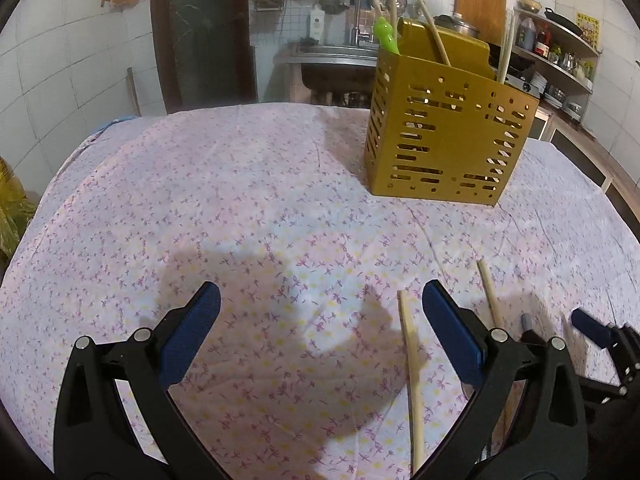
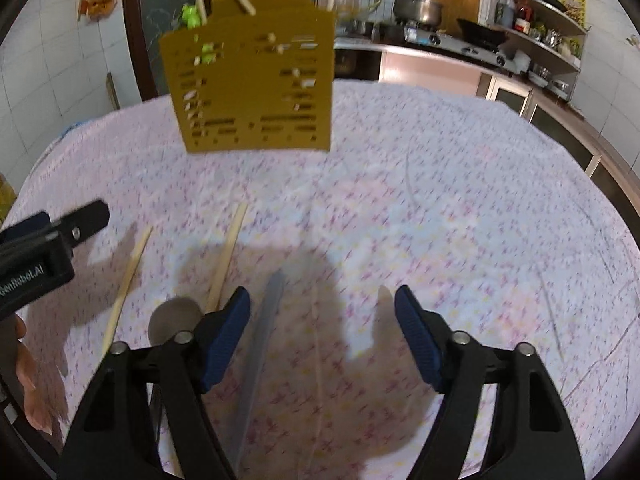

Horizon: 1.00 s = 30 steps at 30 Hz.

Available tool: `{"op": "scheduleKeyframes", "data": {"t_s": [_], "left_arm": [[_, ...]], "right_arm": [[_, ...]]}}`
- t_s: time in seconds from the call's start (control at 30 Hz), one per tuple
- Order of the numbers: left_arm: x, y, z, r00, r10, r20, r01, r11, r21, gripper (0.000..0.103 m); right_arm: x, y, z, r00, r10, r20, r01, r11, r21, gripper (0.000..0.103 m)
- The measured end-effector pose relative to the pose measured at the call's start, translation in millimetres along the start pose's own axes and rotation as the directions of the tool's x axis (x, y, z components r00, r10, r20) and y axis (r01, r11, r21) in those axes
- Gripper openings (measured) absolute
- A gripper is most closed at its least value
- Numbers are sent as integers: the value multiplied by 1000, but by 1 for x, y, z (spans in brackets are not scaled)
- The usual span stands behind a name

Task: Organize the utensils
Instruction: 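Grasp a wooden chopstick with the left tool while the right tool grasps the grey spatula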

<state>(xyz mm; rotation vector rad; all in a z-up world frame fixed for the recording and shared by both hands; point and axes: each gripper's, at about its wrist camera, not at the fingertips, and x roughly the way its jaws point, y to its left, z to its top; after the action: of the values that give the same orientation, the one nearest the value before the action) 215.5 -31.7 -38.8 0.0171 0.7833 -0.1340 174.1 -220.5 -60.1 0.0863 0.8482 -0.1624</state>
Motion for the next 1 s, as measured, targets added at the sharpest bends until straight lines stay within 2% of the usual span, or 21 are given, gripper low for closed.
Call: {"op": "scheduleKeyframes", "data": {"t_s": [0.07, 0.13, 0.2, 0.37, 0.47, 0.57, 0.63, 0.73, 0.87, 1.0], "left_arm": [[3, -2, 2, 1000, -2, -11, 2, 1000, 1, 98], [7, -3, 1, 1000, -6, -27, 6, 1000, 1, 98], [9, -4, -2, 999, -10, -45, 10, 1000, -1, 98], [10, -10, -4, 997, -26, -67, 26, 1000, 1, 97], [9, -15, -6, 997, -26, -68, 28, 999, 22, 97], [12, -22, -8, 995, -34, -95, 38, 998, 42, 89], [16, -25, -11, 992, -40, -123, 46, 998, 49, 79], [23, -28, -13, 986, -51, -158, 58, 997, 43, 70], [25, -33, -15, 988, -34, -149, 44, 997, 64, 62], [25, -38, -14, 988, -41, -146, 54, 995, 84, 41]], "right_arm": [[1, 4, -1, 1000, 3, -18, -3, 1000, 1, 56], [1, 7, -2, 1000, 5, -18, -5, 1000, -1, 47], [-1, 8, -3, 999, 32, -16, -32, 999, 3, 30], [0, 3, -1, 998, 64, -17, -64, 998, -1, 13], [1, -3, 4, 997, 78, -24, -78, 997, 1, 13], [6, -10, 10, 996, 78, -32, -78, 997, -1, 13], [10, -16, 15, 996, 85, -36, -85, 996, 2, 13], [16, -23, 22, 996, 82, -45, -81, 997, 5, 13], [21, -28, 25, 994, 102, -40, -100, 994, 36, 13], [20, -26, 21, 997, 80, -13, -79, 996, 34, 13]]}}
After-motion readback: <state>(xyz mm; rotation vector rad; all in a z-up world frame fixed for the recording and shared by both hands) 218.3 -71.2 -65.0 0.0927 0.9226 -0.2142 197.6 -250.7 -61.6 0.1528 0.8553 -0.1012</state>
